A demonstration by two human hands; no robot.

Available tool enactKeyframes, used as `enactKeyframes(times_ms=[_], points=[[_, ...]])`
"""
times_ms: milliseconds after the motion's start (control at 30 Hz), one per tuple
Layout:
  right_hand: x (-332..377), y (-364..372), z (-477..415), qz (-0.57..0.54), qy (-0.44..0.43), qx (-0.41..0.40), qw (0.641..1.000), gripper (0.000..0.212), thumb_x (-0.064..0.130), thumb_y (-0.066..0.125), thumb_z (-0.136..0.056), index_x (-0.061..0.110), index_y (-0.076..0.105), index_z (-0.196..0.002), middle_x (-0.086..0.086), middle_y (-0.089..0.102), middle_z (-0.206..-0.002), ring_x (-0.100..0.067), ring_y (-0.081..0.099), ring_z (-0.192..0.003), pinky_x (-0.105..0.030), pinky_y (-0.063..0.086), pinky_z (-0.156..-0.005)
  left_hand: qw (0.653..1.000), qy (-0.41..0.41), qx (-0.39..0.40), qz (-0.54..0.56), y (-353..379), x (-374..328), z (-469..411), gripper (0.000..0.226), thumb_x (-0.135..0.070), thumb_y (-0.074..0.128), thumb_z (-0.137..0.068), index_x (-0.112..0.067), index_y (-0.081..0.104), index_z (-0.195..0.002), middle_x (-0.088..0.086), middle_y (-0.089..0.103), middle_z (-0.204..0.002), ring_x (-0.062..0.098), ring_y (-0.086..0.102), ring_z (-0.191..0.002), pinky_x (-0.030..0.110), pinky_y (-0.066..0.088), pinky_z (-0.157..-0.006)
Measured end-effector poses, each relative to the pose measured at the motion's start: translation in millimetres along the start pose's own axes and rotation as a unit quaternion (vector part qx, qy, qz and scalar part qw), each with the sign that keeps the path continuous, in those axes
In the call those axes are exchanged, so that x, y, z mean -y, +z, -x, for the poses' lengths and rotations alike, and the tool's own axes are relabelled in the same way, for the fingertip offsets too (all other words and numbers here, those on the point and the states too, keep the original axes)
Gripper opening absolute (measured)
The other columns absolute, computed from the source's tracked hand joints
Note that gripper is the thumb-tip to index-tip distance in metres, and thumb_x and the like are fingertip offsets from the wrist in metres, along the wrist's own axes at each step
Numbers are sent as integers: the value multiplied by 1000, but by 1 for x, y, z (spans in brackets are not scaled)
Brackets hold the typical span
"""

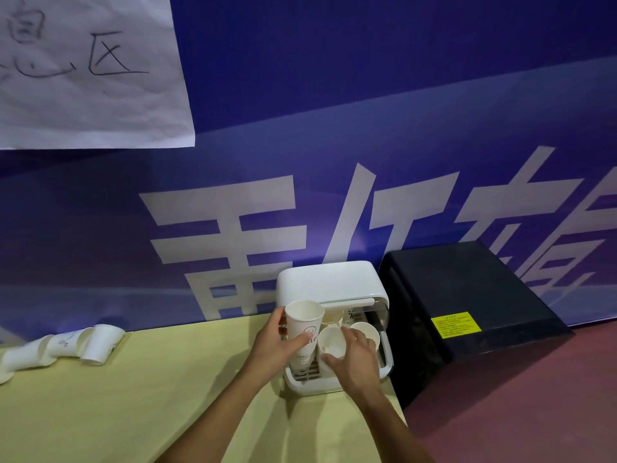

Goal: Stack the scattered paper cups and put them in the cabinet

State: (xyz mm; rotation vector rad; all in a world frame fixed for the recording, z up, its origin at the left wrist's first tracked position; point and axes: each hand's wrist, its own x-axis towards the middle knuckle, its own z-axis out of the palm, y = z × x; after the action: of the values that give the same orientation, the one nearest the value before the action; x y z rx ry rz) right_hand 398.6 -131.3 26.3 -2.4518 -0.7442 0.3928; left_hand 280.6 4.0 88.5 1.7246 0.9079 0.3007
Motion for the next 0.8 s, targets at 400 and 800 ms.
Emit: enactKeyframes(times_ms=[400, 800], points=[[30, -41, 21, -352, -40, 3, 935, 44, 45, 79, -82, 42, 59, -121, 19, 70, -111, -1, 65, -105, -30, 57, -90, 998, 52, 31, -8, 20, -5, 2, 63, -45, 85, -69, -45, 50, -121, -21, 60, -117, -2, 57, -105, 25, 52, -87], [-30, -64, 15, -302, 34, -130, 944, 56, 32, 83, -77, 36, 52, -124, 15, 67, -112, -5, 65, -104, -29, 54, -87, 998, 59, 25, -23, 50, 8, -10, 47, -24, 83, -77, -31, 56, -116, -12, 63, -109, 11, 60, -100, 24, 50, -84]])
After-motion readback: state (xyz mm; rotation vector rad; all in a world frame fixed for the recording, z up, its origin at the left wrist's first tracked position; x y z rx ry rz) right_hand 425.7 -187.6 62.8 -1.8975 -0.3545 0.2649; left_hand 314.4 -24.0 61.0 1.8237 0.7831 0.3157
